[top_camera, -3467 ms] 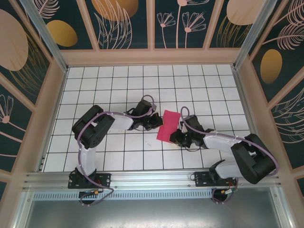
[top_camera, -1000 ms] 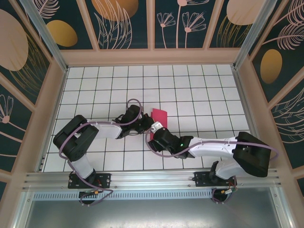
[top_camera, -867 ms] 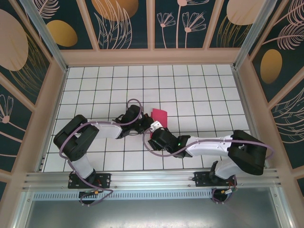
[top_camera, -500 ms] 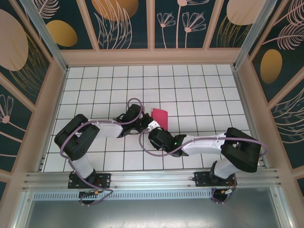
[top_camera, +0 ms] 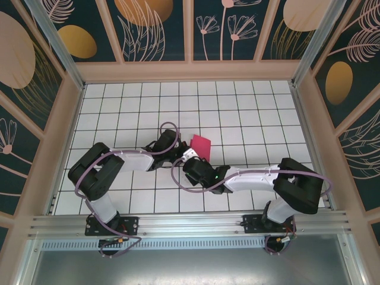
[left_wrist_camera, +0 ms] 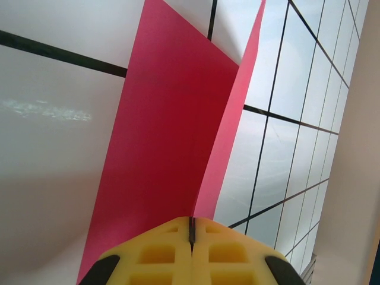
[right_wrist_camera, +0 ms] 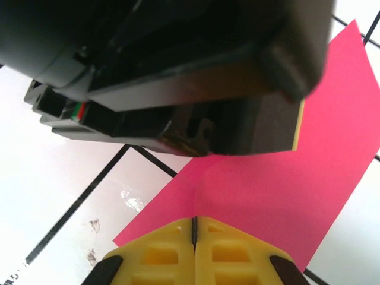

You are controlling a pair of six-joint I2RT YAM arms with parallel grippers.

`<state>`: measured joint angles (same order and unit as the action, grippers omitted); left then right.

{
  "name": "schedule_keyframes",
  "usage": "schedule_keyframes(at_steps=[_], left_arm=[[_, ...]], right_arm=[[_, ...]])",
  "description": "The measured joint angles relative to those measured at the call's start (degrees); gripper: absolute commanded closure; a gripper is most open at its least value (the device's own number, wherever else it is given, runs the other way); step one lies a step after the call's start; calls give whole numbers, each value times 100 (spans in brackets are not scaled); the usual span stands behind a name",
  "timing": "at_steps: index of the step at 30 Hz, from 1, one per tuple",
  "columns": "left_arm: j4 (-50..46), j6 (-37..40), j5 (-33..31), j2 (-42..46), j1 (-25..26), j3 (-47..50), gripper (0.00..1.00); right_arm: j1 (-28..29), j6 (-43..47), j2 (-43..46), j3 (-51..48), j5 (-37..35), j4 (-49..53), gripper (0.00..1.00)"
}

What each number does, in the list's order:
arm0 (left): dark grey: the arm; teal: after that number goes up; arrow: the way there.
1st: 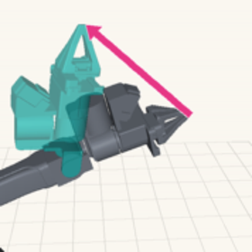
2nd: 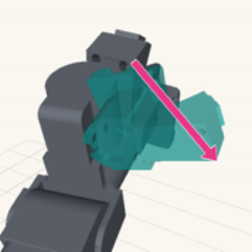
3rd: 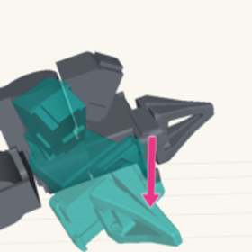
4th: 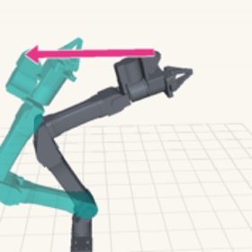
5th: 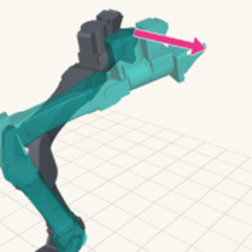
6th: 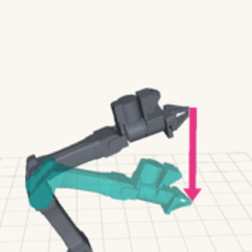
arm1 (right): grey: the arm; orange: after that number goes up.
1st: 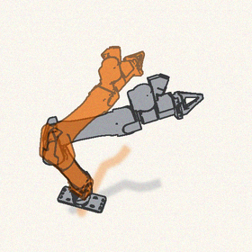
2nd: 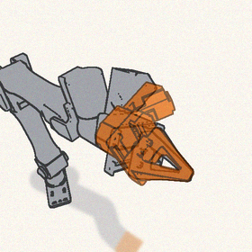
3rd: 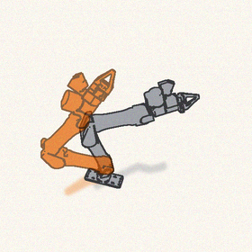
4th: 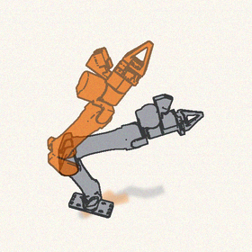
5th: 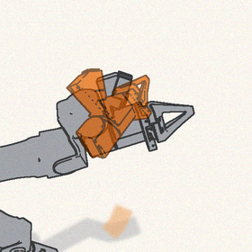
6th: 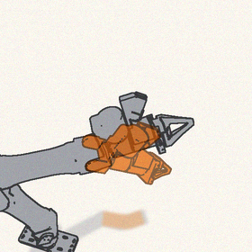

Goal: Fold a paper plane with a square sheet of paper (pick it up from the middle)
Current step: Fold the triangle a second time at the center of the table.

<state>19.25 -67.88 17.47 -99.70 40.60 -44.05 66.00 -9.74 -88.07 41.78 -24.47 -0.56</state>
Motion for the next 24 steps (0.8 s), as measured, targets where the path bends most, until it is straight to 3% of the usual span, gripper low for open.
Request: schedule_keyframes(at_steps=[5,12,18,24], left_arm=[[-142,94,-74,15,-17,-33,63],[-769,286,-616,780,-264,50,41],[-1049,426,-1056,1565,-319,120,46],[-1049,538,-1025,1606,-319,356,73]], right_arm=[[-85,-155,-26,57,223,92,100],[-511,-673,98,72,1482,-138,100],[-1110,-1292,254,-138,2822,-772,100],[-1725,-1779,328,-702,3891,-1493,100]])
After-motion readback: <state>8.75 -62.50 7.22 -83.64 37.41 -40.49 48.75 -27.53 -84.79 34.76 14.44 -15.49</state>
